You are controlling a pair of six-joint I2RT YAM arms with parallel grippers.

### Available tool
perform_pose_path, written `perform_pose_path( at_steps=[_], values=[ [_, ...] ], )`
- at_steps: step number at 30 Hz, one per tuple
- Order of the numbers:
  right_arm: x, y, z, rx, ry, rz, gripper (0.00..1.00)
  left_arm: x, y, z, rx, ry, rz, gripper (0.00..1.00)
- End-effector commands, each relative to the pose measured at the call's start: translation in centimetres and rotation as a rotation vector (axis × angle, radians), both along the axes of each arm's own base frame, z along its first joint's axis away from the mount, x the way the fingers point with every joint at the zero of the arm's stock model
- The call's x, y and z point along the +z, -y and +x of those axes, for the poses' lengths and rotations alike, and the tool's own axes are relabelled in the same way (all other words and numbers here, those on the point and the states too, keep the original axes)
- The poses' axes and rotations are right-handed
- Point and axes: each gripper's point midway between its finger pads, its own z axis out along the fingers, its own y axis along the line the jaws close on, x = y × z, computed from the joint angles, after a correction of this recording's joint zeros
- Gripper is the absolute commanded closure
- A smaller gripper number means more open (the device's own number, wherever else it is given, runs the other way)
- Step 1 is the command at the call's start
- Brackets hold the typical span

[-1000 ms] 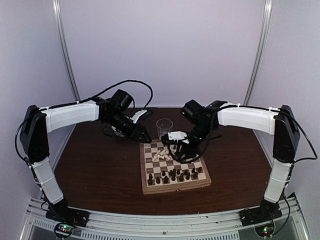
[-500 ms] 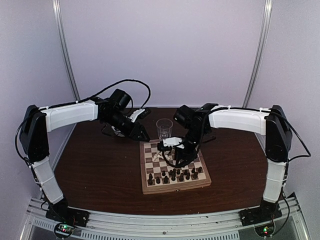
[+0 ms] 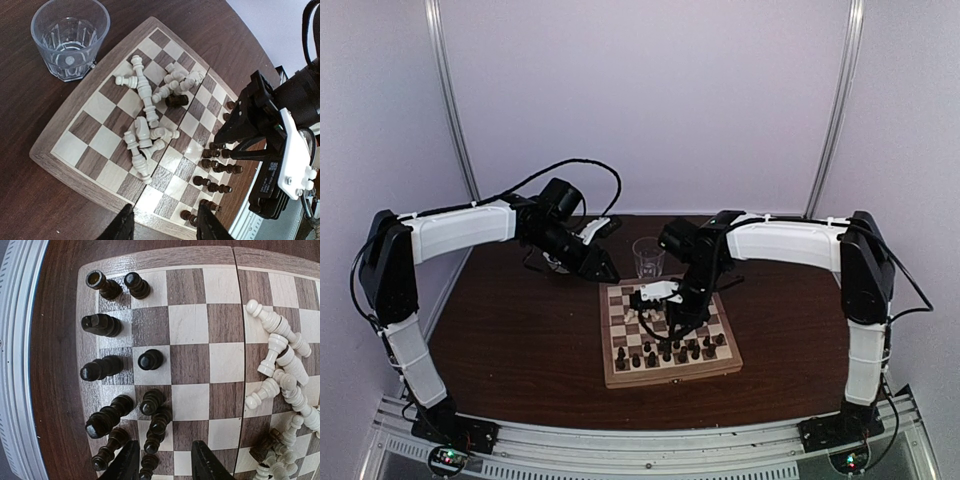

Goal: Set up the chess pieces on the board
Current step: Pick up the pawn from e7.

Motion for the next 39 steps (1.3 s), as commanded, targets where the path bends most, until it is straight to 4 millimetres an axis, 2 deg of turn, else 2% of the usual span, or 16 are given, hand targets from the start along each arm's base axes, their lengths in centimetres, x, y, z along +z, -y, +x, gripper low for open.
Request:
perform_pose_path(
  at_steps=[1,15,39],
  values=[
    [-0.2,-0.4,0.2,-0.001,0.016,-0.024,0.62,0.9,0.1,0.6,0.004,0.029,-0.034,0.57],
    [-1.3,-0.6,0.2,0.004,0.003,-0.049,0.63,1.0,0.1,0.5,0.001,0.025,-0.04,0.57],
    [-1.9,-0.9,0.2,0.004,-0.013,-0.063,0.75,1.1,0.3,0.2,-0.007,0.006,-0.05,0.57]
  ],
)
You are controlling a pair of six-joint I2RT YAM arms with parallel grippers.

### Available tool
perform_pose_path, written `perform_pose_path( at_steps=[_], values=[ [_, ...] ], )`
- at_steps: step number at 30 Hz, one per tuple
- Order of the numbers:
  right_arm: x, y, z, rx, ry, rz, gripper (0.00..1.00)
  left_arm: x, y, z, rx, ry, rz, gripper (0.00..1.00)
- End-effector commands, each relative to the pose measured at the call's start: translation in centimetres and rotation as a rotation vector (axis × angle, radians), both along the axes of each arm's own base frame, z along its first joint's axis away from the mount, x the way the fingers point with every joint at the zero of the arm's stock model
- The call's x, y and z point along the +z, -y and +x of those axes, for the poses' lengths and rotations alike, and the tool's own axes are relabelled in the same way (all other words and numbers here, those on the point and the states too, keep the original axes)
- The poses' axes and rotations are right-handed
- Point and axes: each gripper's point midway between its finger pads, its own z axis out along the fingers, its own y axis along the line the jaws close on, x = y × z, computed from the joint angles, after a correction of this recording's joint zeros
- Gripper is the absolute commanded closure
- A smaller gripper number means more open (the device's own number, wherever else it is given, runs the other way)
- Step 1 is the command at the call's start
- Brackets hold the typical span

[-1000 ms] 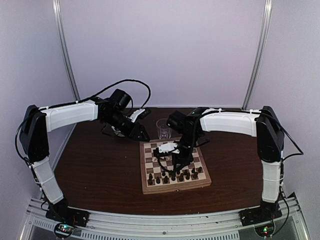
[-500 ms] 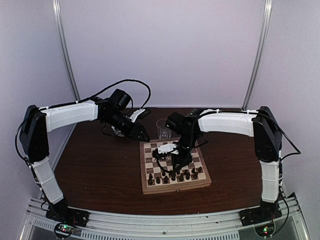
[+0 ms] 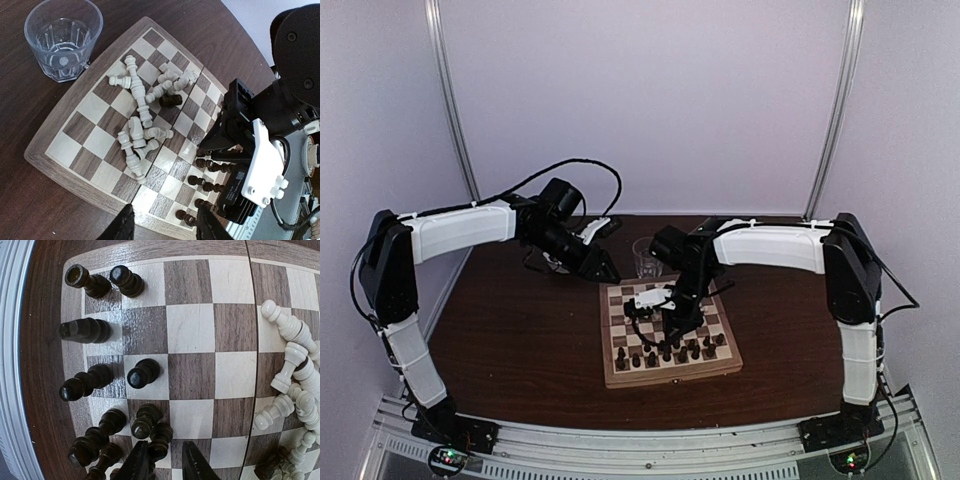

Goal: Set up the chess pieces on the board
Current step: Pick up the pawn from e7, then place the pawn at g7.

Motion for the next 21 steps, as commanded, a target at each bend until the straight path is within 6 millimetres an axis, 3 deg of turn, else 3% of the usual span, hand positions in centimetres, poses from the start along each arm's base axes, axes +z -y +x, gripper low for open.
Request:
perform_pose_path(
  at_steps=[1,9,15,21],
  values=[
    [0.0,-0.2,0.1,-0.003,-0.003,-0.017,0.75,0.9,0.1,0.5,0.006,0.018,-0.032,0.57],
    [0.6,-0.2,0.3,-0.001,0.015,-0.01,0.86,0.9,0.0,0.6,0.007,0.021,-0.03,0.57],
    [2.7,-0.4,1.2,0.01,0.08,0.01,0.88,1.6,-0.3,0.7,0.014,0.037,-0.031,0.57],
    [5.1,-2.4,1.8,0.014,0.097,0.052,0.88,2.8,-1.8,1.7,0.066,0.088,-0.018,0.57]
  ],
)
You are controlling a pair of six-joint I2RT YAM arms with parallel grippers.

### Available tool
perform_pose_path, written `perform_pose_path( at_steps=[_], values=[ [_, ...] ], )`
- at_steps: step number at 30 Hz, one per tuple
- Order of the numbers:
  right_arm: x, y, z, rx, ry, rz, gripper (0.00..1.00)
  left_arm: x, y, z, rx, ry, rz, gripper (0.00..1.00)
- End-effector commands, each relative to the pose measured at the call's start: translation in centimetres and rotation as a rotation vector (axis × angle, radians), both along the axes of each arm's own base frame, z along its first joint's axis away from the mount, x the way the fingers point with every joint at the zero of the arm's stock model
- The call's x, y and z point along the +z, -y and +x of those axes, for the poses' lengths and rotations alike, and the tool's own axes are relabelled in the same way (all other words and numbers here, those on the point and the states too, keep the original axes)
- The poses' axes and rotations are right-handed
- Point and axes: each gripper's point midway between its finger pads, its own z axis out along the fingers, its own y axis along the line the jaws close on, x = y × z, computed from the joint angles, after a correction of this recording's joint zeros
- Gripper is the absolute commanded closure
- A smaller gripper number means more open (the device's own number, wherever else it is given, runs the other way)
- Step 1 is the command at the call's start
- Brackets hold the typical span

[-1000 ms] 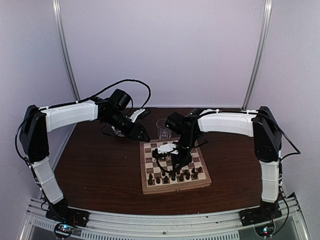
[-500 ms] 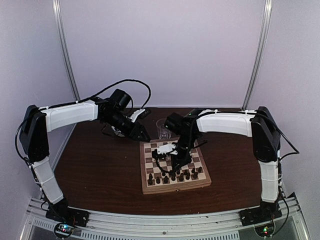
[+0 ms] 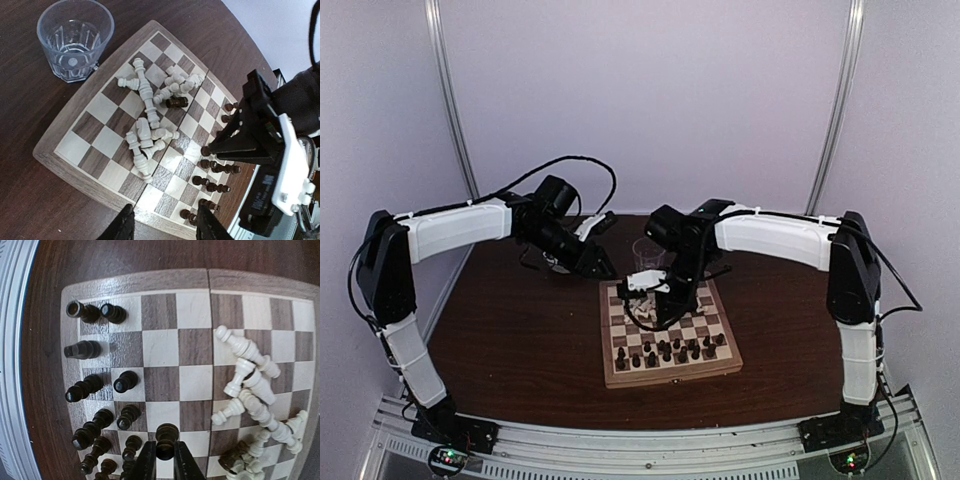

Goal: Set up the chess pieces on the board
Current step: Place the pawn at g7.

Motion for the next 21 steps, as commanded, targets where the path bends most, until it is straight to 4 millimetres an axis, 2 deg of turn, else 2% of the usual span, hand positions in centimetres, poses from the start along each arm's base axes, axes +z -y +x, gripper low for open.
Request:
perform_pose_path(
  at_steps=[1,5,9,21],
  values=[
    [2.7,-1.8,0.1,0.022,0.034,0.033,0.88,2.7,-1.6,1.4,0.063,0.095,-0.009,0.57],
    [3.4,-3.9,-1.1,0.071,0.075,0.058,0.87,3.5,-3.4,2.6,0.158,0.135,0.003,0.57],
    [3.0,-5.4,-2.1,0.11,0.088,0.057,0.87,4.4,-5.1,3.8,0.246,0.154,-0.02,0.57],
    [-0.6,-6.0,-3.6,0.15,0.048,-0.033,0.87,5.4,-5.6,3.8,0.251,0.167,-0.037,0.57]
  ],
)
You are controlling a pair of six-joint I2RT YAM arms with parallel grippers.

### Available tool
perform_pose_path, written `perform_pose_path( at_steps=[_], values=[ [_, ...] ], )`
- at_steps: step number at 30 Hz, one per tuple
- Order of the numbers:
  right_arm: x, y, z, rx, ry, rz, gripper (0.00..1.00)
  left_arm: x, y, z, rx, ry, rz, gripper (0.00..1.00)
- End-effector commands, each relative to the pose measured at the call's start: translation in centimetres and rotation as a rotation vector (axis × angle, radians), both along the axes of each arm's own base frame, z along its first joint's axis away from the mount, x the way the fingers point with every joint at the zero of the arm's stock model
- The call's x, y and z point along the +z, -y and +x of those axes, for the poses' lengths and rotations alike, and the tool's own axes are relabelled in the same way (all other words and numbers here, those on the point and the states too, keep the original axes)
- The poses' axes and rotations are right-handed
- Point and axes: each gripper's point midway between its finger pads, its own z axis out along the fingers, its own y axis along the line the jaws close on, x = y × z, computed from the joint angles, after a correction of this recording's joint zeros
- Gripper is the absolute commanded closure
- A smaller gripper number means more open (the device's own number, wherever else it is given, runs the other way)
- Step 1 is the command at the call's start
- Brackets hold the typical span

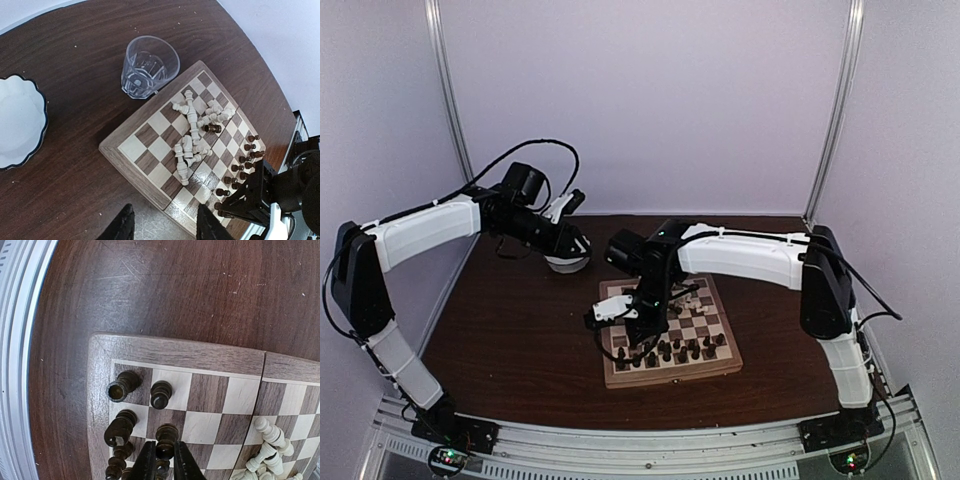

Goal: Set up the chess pieces on the board
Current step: Place the pawn at g7.

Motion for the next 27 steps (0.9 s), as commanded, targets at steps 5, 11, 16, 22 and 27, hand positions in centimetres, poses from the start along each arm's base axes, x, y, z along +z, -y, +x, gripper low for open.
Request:
perform_pose_path(
  at_steps=[5,11,16,22,27],
  values=[
    [-0.6,0.4,-0.2,0.004,0.007,-0.039,0.87,1.8,0.0,0.3,0.008,0.056,-0.033,0.57],
    [-1.0,0.5,-0.9,0.016,-0.012,-0.047,0.87,1.6,0.1,0.3,0.007,0.052,-0.032,0.57],
    [-1.3,0.5,-1.0,0.019,-0.014,-0.051,0.86,1.5,0.1,0.3,0.004,0.046,-0.034,0.57],
    [-1.7,0.5,-1.1,0.022,-0.02,-0.058,0.86,1.5,0.2,0.2,0.001,0.042,-0.035,0.57],
    [-2.2,0.6,-1.2,0.022,-0.025,-0.071,0.86,1.5,0.2,0.2,0.0,0.042,-0.036,0.57]
  ],
)
